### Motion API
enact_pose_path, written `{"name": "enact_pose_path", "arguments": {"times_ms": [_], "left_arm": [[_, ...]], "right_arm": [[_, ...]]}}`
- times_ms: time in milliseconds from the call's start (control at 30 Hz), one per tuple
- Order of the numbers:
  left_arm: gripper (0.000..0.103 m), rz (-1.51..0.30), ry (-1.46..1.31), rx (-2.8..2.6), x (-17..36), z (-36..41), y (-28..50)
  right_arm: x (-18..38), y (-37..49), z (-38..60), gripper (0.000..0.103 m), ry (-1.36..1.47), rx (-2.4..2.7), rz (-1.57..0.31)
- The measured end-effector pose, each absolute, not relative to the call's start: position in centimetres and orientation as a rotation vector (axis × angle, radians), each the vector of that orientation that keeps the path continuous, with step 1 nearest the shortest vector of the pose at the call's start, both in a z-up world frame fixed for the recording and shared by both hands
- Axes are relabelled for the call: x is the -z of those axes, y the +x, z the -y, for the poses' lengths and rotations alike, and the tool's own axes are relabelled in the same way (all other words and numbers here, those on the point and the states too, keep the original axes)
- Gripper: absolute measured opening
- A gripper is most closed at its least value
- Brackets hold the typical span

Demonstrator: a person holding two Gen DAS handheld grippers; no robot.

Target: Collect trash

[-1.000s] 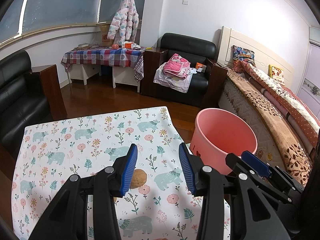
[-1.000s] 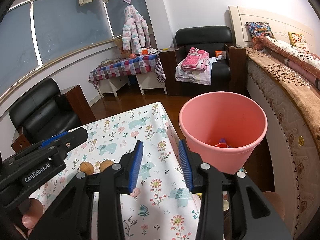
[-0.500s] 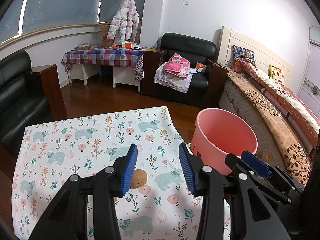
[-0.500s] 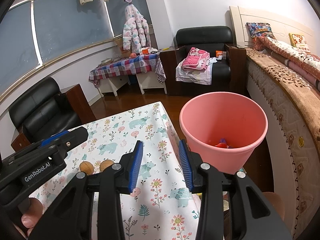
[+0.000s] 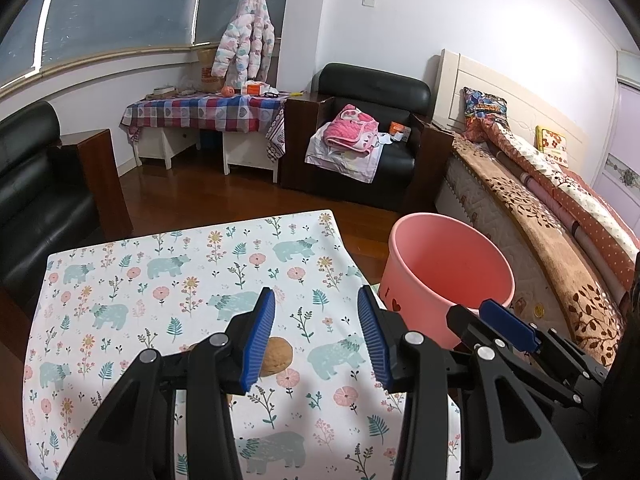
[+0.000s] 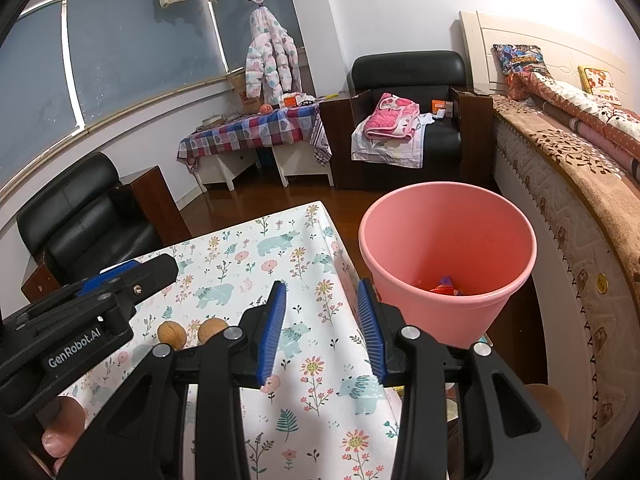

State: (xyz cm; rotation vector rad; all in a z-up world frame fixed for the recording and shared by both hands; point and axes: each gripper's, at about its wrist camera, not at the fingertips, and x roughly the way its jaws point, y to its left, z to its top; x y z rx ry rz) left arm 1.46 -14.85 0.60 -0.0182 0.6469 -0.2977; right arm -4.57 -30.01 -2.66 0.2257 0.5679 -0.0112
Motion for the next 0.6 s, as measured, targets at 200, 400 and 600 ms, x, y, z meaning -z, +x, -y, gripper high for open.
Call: {"name": "enact_pose_path", "arguments": {"times_ms": [200,400,600], "left_arm": [[0.043,-0.651,-0.017,0.301,-0.21,15.09,1.19],[0.043,-0.65,-0.017,0.3,-0.39,15.02,1.49],[0.043,-0.646,-0.016,0.298,-0.24,15.29,1.01]], "right_arm": [[2.97,-4.81,29.69,0.038,0.227,0.011,-0.571],[3.07,-4.86,29.67,0.038,0.227,0.011,-0.572],[3.04,-4.79,29.78,0.038,0.228,0.011,-0.573]]}}
